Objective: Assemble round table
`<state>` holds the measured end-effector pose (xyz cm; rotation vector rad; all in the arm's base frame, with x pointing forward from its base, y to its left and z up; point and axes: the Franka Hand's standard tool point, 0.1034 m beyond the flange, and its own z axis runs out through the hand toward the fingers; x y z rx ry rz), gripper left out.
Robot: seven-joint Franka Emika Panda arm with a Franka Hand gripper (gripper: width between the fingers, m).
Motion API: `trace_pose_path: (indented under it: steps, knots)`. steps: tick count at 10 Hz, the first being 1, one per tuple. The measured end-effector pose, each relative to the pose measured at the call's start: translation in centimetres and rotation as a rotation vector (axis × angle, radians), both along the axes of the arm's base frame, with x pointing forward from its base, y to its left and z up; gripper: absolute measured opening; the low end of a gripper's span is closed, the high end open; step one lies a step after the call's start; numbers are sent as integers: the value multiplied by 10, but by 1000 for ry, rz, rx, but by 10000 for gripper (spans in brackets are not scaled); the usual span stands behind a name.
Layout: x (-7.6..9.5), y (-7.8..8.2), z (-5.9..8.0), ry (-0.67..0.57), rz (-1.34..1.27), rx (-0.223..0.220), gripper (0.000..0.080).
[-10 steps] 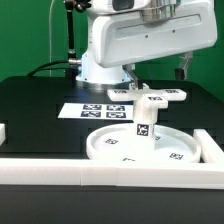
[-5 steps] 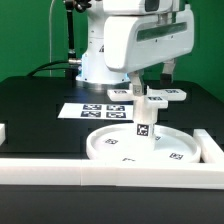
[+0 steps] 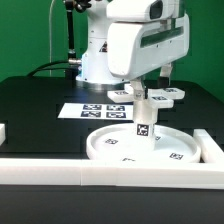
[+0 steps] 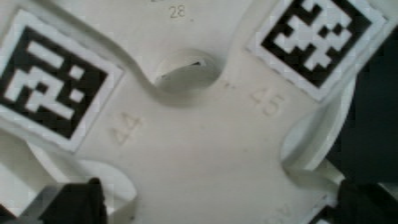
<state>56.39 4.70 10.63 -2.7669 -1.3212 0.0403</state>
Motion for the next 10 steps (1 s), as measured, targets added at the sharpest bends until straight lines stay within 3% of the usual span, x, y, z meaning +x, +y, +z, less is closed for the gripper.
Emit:
trace_pose_path:
  steps: [10]
  knots:
    - [-2,-2,-1,45,43,-16,649]
